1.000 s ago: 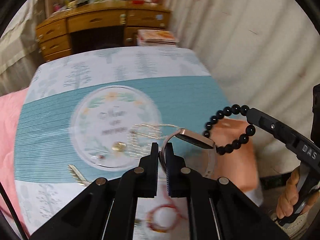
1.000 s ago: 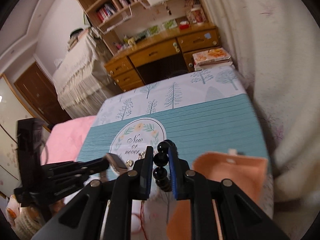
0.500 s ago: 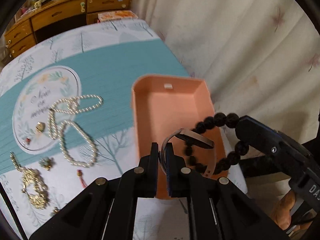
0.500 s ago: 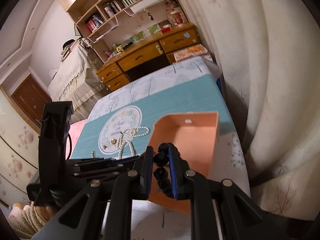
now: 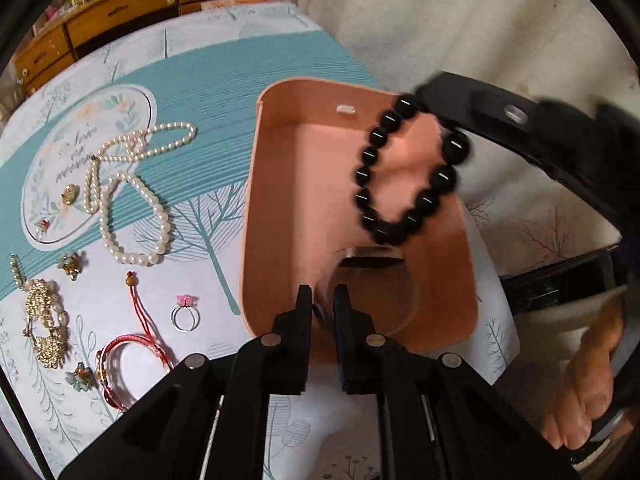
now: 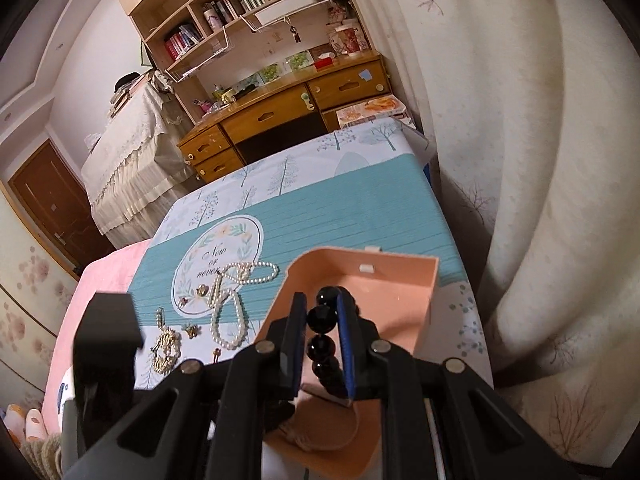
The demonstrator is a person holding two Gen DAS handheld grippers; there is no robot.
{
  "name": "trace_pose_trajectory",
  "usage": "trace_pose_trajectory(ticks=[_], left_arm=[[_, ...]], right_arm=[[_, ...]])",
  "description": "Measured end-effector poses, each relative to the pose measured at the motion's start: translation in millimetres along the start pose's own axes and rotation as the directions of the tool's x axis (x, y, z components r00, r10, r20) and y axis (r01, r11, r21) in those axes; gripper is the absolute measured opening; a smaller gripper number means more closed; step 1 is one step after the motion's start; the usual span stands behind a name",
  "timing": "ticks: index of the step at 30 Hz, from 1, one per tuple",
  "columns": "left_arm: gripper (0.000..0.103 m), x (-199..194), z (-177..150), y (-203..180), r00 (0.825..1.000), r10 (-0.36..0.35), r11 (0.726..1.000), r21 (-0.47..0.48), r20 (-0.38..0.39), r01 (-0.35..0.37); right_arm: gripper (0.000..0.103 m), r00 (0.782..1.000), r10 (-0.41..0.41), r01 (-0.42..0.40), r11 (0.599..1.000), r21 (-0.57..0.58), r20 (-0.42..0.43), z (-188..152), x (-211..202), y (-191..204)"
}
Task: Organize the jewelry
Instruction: 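Carry the watch and bead bracelet into the peach tray and open both grippers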
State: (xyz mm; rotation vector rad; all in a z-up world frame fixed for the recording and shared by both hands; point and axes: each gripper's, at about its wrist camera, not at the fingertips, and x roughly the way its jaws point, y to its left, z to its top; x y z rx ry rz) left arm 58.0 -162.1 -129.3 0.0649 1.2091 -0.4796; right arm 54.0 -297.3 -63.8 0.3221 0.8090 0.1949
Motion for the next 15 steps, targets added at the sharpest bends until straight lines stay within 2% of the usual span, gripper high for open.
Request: trace_pose_trajectory(ticks=[2,3,5,6,7,10,15], left_arm=[[0.014,-10.1,-4.6,-4.0,0.999,0.015,1.000,0.011,0.042,-0.016],[0.023,-16.1,-5.8,-5.4,0.998,0.021,1.000,0.016,0.067,-0.022],[0.044,-30.2,-9.5,-8.1,0.991,0.045,0.999,0.024,0.125,-0.048],[0.065,-39.5,-14.1,-8.5,0.985,0.068,0.997,0.021,0.160,-0.072],[0.076,-47.2,-16.1,-6.1,0.976,0.095,0.995,0.012,0.198,-0.099],[0.077,-69.6,-19.7,1.5,0.955,0.114,0.993,-0.012,0.275,-0.115],[0.078,-85.5,-21.8,24.1,0.949,0.142,0.990,-0.047,0.282,-0.134]], right_arm=[[0.016,1.000,-0.022,0.022,1.000,0.001,0.006,0.9,1.2,0.5],[0.016,1.000,-0.027,0.027,1.000,0.003,0.011,0.6,0.8,1.0],[0.023,0.999,-0.030,0.030,1.000,0.003,0.015,-0.2,-0.4,1.8],[0.026,0.999,-0.031,0.031,1.000,0.003,0.017,-1.4,-1.4,2.4],[0.030,0.999,-0.035,0.035,0.999,0.004,0.021,-2.3,-2.7,3.2],[0.032,0.999,-0.038,0.038,0.999,-0.001,0.027,-4.3,-4.4,6.3],[0.032,1.000,-0.019,0.019,1.000,-0.018,0.007,-16.3,-4.6,19.7]])
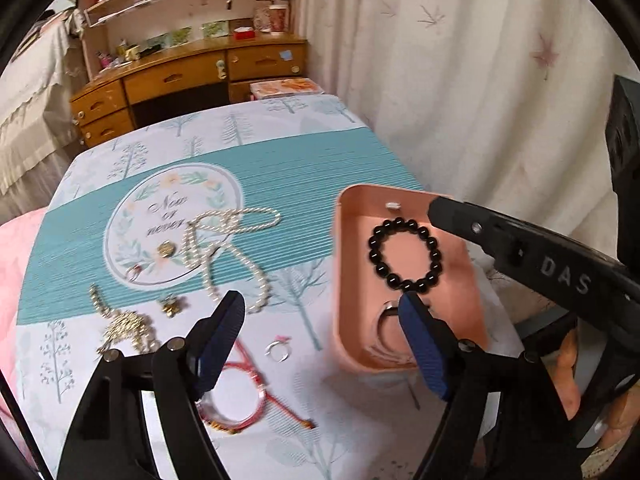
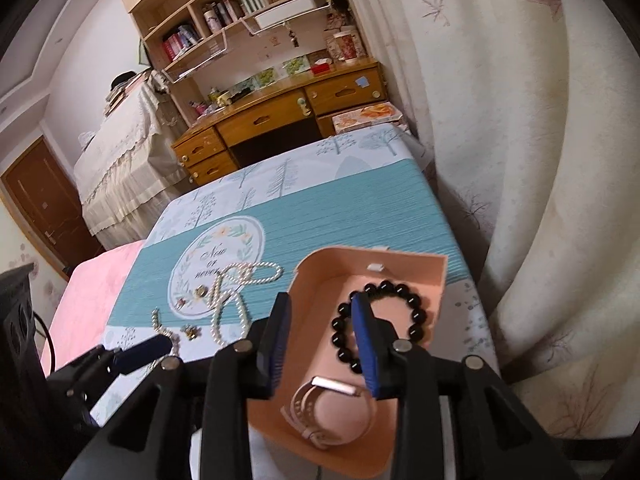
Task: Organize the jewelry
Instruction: 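Carry the watch and bead bracelet into the peach tray and open both grippers, then move the right gripper to the red string bracelet and grasp it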
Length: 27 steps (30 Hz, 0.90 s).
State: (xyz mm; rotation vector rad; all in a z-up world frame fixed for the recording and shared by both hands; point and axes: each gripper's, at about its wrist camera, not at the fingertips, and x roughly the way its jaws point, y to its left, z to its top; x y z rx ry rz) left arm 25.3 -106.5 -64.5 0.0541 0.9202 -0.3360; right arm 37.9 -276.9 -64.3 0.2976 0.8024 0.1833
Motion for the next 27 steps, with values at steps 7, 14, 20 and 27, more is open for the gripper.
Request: trace_pose_trajectory(ticks=[7,14,20,27], left_arm=[[0.085,-1.8,-17.0,19.3,0.999,-0.030,0.997,-0.076,-0.035,0.027],[0.087,-11.5,-20.8,26.0,1.000,-0.020,0.996,-0.091,0.016,0.021],[0.087,-25.2,-27.5,40.6,0.999,0.015,0.994,-0.112,0.036,-0.010],[0.088,-52.0,-29.9,86.2,0.991,0.116,0.982,-0.155,0.062,-0.105]], right_arm=[[0.032,1.000,-0.006,0.006,0.999,-0.043,-0.006,-13.5,-2.0,21.0],[0.032,1.000,-0.019,0.018,0.998,-0.061,-0.007,-22.6,-4.6,36.2],[0.032,1.000,-0.023,0.022,0.998,-0.063,-0.015,-28.2,-7.6,49.5],[0.032,0.999,-0.037,0.036,0.993,-0.112,-0.006,-34.4,-15.0,72.2]])
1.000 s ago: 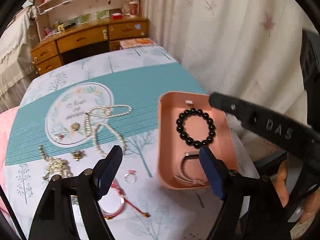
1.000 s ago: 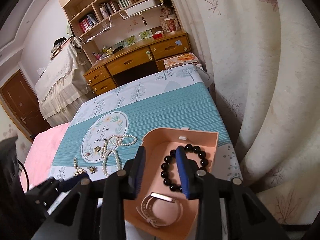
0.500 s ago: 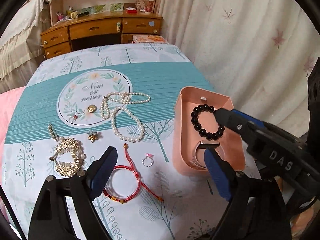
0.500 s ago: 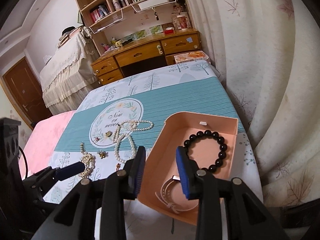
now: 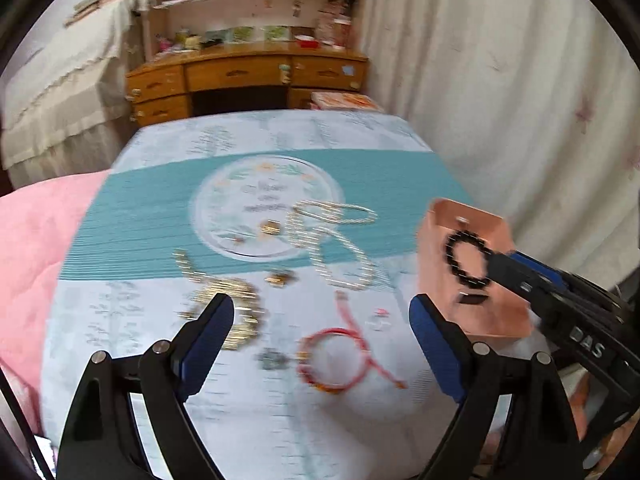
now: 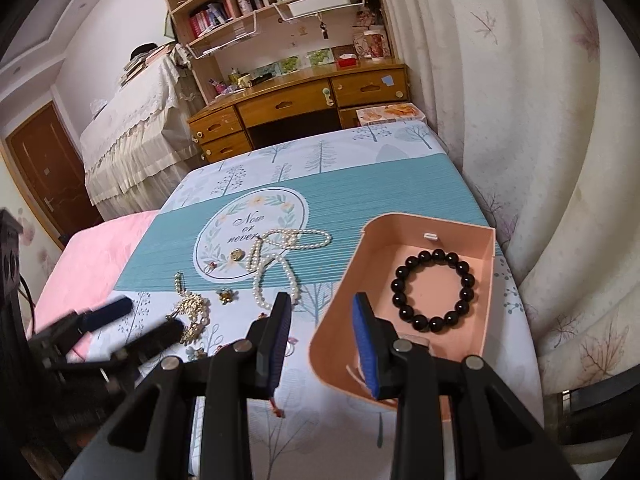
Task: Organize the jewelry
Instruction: 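Move the right gripper to the red string bracelet and grasp it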
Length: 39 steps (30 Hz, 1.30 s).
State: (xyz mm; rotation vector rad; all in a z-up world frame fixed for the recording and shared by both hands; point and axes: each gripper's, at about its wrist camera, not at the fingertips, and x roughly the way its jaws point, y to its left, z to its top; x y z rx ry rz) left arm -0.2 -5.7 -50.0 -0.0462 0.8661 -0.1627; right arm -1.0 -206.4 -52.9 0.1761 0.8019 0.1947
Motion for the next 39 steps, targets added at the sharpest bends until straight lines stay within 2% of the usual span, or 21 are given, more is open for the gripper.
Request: trace_pose_trajectory(ticks=[5,7,10,14,17,22,26,30,31,33,34,35,39], left_arm=[[0.094,-17.9,0.0,40.2,0.998,0.044,0.998,-0.056,0.034,-0.042],[0.100,-23.2,-1.6,51.7,0.997,0.063,0.996,-0.063,0.051,-0.060],[0.100,-26.6,-7.2,63.3,0.995,0.069,0.997,-0.049,0.065,-0.066],[0.100,-16.4,-17.7,68.8,0.998,0.060,0.998,0.000,0.022,-0.060],[0.100,-3.5,-28.0,75.2,0.997,0.068,0.998,0.009,-0.024,-0.068],[0.100,16.2,-43.5,83.1,0.995,0.046,0.999,0.003,-0.091,-0.046],[0.100,28.9,-50.9,83.7,0.992,0.021,1.000,0.005,-0.122,-0.020],[0.096,35.6,-51.6,78.9,0.991,-0.001,1.000,0.020,-0.132,0.003],[0.095,37.2,-51.3,77.7,0.991,-0.005,1.000,0.023,-0.135,0.009],[0.091,41.3,-50.6,75.1,0.990,-0.016,1.000,0.024,-0.144,0.020],[0.088,44.4,-50.4,73.3,0.988,-0.024,0.999,0.025,-0.151,0.028],[0.086,46.4,-50.5,72.1,0.987,-0.030,0.999,0.026,-0.159,0.034],[0.069,57.3,-51.2,64.9,0.979,-0.052,0.998,0.035,-0.195,0.060]], right_arm=[[0.032,1.000,0.022,-0.023,0.998,-0.054,-0.012,-5.5,2.1,17.9],[0.032,0.998,0.053,-0.056,0.995,-0.084,-0.035,-8.7,7.2,25.0],[0.032,0.992,0.094,-0.105,0.985,-0.138,-0.084,-16.1,16.6,38.1],[0.032,0.971,0.150,-0.192,0.954,-0.229,-0.188,-32.0,35.2,62.4],[0.032,0.948,0.175,-0.243,0.937,-0.250,-0.266,-40.8,51.5,72.9],[0.032,0.929,0.172,-0.274,0.915,-0.297,-0.329,-49.3,72.0,88.1],[0.032,0.923,0.156,-0.283,0.894,-0.346,-0.352,-58.0,83.0,99.7],[0.032,0.927,0.102,-0.264,0.862,-0.432,-0.361,-70.3,95.3,110.7],[0.031,0.933,0.090,-0.252,0.854,-0.456,-0.347,-73.3,96.5,113.0],[0.023,0.941,0.079,-0.241,0.841,-0.484,-0.330,-74.8,95.5,115.3],[0.012,0.940,0.084,-0.245,0.838,-0.487,-0.330,-75.0,95.3,115.1],[0.011,0.940,0.094,-0.252,0.839,-0.482,-0.328,-74.4,94.3,113.6],[0.010,0.949,0.131,-0.252,0.860,-0.443,-0.286,-66.6,88.4,102.1]])
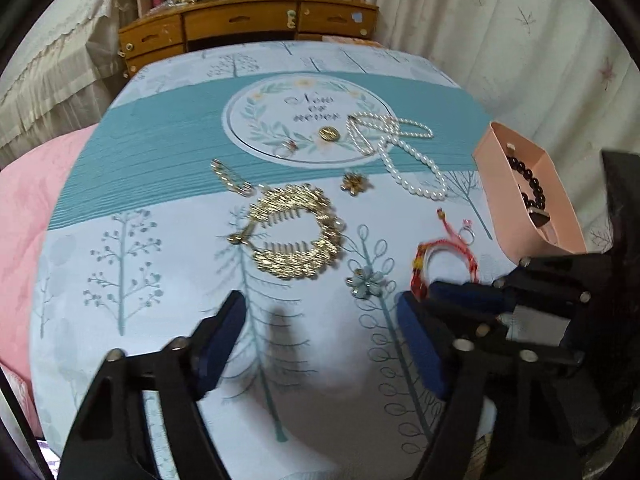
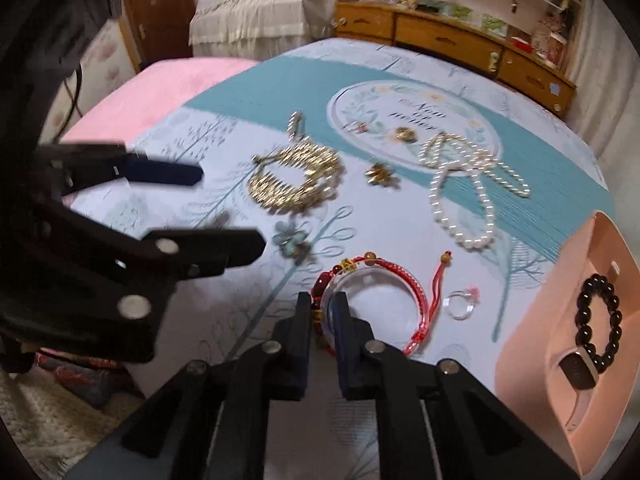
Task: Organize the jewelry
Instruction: 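Move the right gripper to the red string bracelet and grasp it, then grasp the blue flower brooch with the left gripper while the right carries the red bracelet to the tray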
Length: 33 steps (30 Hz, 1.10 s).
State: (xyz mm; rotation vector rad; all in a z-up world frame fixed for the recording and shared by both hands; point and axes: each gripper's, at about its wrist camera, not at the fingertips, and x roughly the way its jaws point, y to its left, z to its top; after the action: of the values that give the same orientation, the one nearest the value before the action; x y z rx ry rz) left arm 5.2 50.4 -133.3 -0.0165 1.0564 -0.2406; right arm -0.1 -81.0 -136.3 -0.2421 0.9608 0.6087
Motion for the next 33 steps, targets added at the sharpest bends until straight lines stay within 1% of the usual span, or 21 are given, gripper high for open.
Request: trace_pose_trajectory(ticks=[2,4,7,8,10,11,13,15,17,18,19,20,24,28,33], left_arm=[[0.066,4.9,0.6,-3.5,1.000,-0.008,1.000,0.001,-0.011,0.008],[0.062,9.2,1.4,-7.1,1.000,-0.003,1.000,0.004,-0.018,0.003],[0.057,14.8,3.6,-13.6,1.000,0.012,1.000,0.013,-0.027,-0.011],[0.056,16.2,4.3,-15.5,1.000,0.015,1.000,0.016,-0.027,-0.015],[0.046,19.5,6.4,-20.7,0.999,0.027,0.999,0.025,-0.028,-0.027],[0.044,20.6,7.1,-22.4,0.999,0.032,0.999,0.030,-0.029,-0.031],[0.036,24.9,8.7,-27.1,0.998,0.047,0.998,0.041,-0.037,-0.046],[0.031,28.4,9.1,-30.4,0.997,0.061,0.997,0.048,-0.047,-0.059],[0.030,30.8,9.4,-32.6,0.996,0.071,0.996,0.052,-0.050,-0.069],[0.027,31.2,9.9,-34.2,0.995,0.086,0.995,0.058,-0.045,-0.083],[0.021,31.7,10.4,-35.3,0.995,0.095,0.994,0.063,-0.044,-0.092],[0.018,32.1,11.0,-36.0,0.995,0.095,0.994,0.065,-0.043,-0.092],[0.018,31.3,11.0,-39.5,0.993,0.116,0.991,0.078,-0.034,-0.113],[0.017,23.0,13.4,-43.2,0.993,0.113,0.990,0.084,-0.014,-0.112],[0.018,0.7,30.8,-58.9,0.997,0.065,0.991,0.111,0.039,-0.069]], right_arm=[[0.010,0.998,0.012,-0.014,1.000,0.028,0.056,-0.1,-12.9,-7.5],[0.011,0.995,0.016,-0.020,0.999,0.039,0.100,-0.3,-21.2,-12.1],[0.011,0.989,0.020,-0.027,0.998,0.049,0.146,-1.8,-30.0,-17.2],[0.011,0.988,0.018,-0.027,0.998,0.054,0.155,-2.2,-31.5,-19.3],[0.011,0.985,0.012,-0.025,0.997,0.073,0.173,-3.2,-34.8,-25.3],[0.011,0.984,0.011,-0.026,0.996,0.082,0.180,-4.4,-36.1,-27.1],[0.011,0.981,0.009,-0.031,0.994,0.107,0.196,-5.6,-39.6,-34.4],[0.011,0.978,0.008,-0.035,0.992,0.123,0.211,-7.0,-42.2,-40.5],[0.011,0.975,0.010,-0.039,0.991,0.129,0.220,-8.3,-44.2,-43.7],[0.011,0.974,0.008,-0.039,0.991,0.131,0.225,-9.0,-45.2,-44.6],[0.011,0.973,0.007,-0.038,0.991,0.131,0.231,-9.2,-46.3,-45.4],[0.011,0.972,0.003,-0.035,0.991,0.130,0.236,-9.2,-47.3,-45.8],[0.010,0.966,-0.007,-0.028,0.991,0.130,0.259,-9.4,-52.4,-46.5],[0.010,0.956,-0.030,-0.013,0.989,0.147,0.291,-8.7,-62.1,-53.1],[0.010,0.933,-0.098,0.034,0.982,0.188,0.346,-6.3,-87.5,-70.1]])
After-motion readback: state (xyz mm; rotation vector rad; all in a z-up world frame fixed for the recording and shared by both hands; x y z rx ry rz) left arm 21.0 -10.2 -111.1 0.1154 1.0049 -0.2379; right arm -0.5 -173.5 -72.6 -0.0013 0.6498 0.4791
